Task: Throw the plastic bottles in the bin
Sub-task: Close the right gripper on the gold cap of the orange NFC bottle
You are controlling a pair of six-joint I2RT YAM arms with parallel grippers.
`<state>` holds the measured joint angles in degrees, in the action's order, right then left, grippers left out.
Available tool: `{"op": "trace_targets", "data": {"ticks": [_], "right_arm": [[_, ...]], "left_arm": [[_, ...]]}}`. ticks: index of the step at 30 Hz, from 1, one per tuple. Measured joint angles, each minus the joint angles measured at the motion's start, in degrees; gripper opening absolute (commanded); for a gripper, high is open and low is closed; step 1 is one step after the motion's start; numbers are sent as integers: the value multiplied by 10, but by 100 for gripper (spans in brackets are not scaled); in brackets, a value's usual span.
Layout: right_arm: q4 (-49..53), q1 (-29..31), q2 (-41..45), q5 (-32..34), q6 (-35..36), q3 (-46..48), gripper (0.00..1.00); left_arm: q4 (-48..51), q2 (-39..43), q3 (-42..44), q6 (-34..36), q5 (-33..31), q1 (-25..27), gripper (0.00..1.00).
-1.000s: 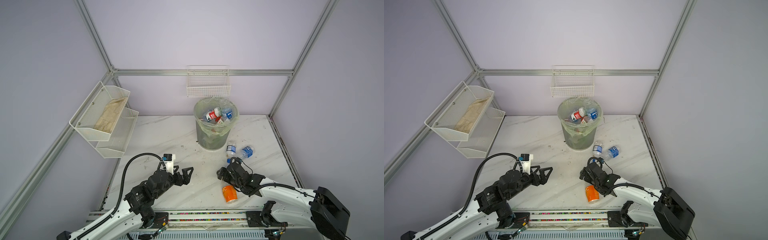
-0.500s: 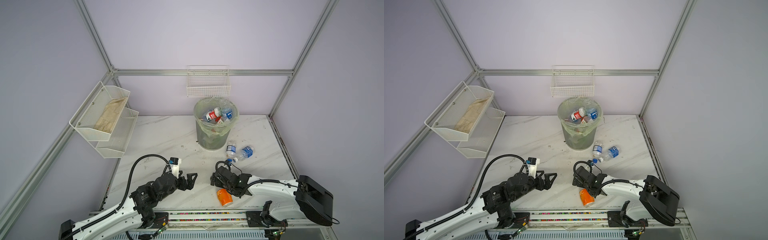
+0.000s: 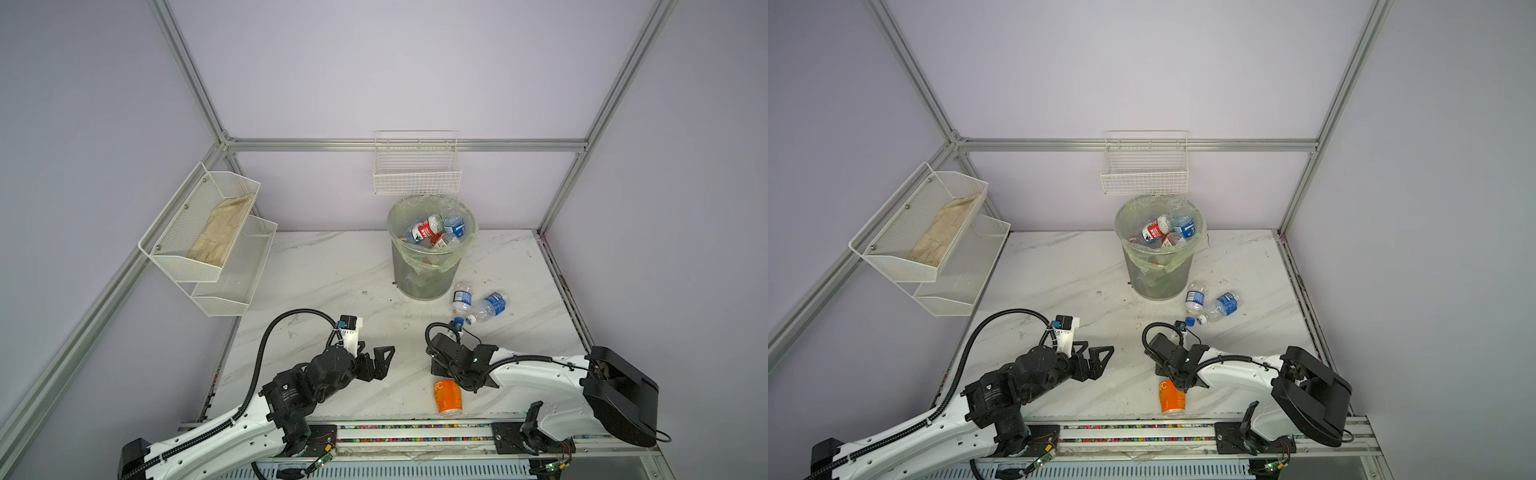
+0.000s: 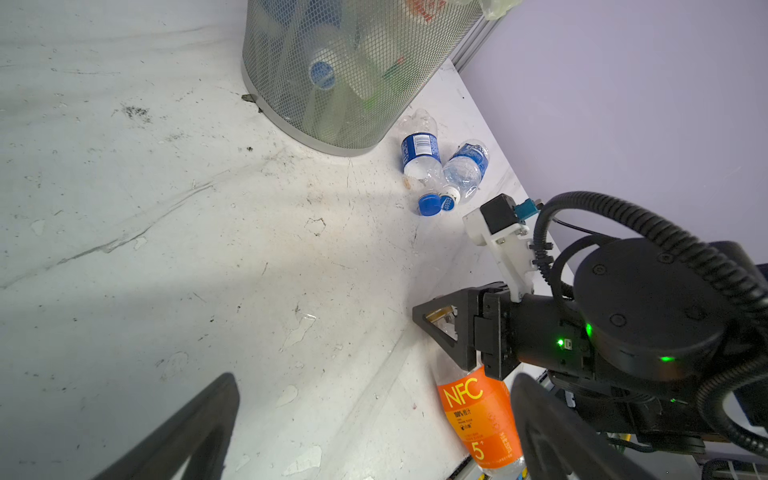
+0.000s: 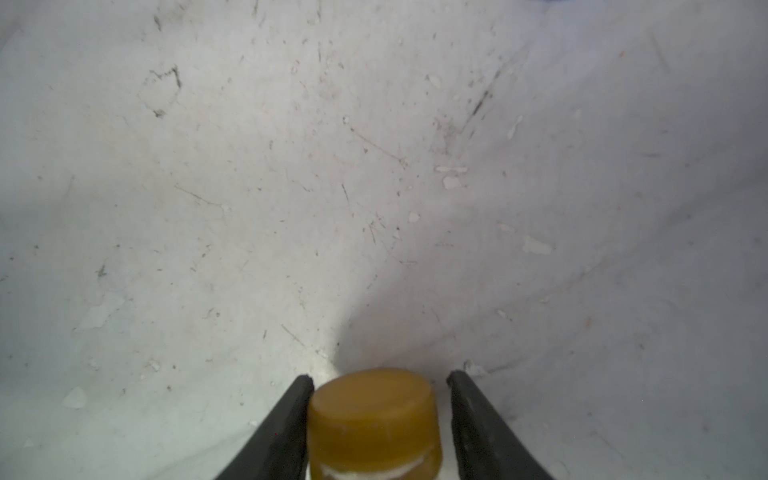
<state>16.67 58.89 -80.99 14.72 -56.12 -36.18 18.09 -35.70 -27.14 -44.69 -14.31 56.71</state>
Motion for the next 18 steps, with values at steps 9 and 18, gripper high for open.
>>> {"op": "trace_targets", "data": {"ticks": [9,18], "right_arm": [[-1,0,-33,20,1,-26,33],[28,0,-14,28,10,-47,26]], "left_arm": [[0,-3,0,-3,-3,1,100],[0,-7,0,-3,-10,1,100]]}}
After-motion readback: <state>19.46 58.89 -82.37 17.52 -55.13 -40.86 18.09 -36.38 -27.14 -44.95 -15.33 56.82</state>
